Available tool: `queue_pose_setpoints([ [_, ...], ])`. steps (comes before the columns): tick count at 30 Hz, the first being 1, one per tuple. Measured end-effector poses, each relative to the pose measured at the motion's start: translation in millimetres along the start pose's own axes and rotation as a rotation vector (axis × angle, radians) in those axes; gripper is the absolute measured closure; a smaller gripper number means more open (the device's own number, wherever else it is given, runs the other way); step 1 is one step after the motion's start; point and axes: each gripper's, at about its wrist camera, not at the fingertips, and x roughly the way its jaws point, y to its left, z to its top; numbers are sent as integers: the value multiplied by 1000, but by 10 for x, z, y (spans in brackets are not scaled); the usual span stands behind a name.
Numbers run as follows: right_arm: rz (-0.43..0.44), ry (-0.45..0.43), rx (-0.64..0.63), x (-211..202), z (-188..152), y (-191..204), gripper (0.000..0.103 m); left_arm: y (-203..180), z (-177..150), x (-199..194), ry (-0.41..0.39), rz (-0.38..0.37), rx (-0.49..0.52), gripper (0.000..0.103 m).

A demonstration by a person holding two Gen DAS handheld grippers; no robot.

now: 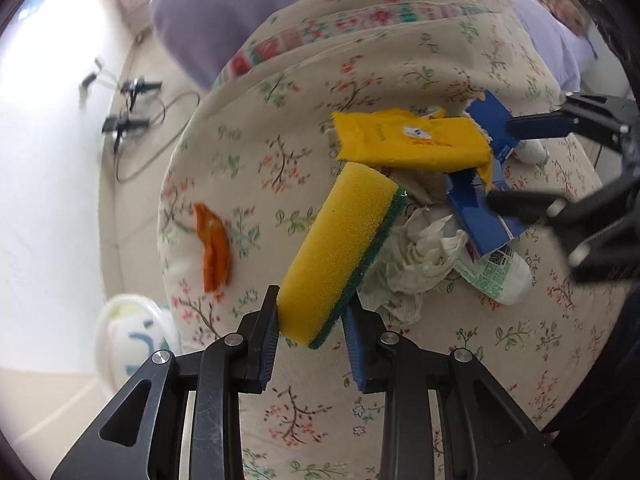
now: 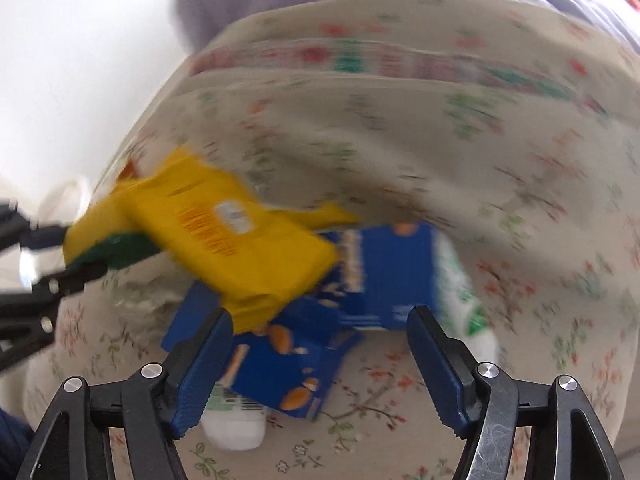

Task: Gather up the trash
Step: 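Grasp the yellow-green sponge with the left tool while the right tool grasps the yellow wrapper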

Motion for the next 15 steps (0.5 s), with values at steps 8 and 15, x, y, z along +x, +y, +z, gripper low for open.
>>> queue_pose_setpoints([
  [8, -97, -57, -184, 369, 265, 530, 42, 122, -102, -166, -59, -55, -122, 72],
  [15, -84, -118, -144, 235, 372, 486, 92, 485, -206, -304, -92, -78, -253, 72],
])
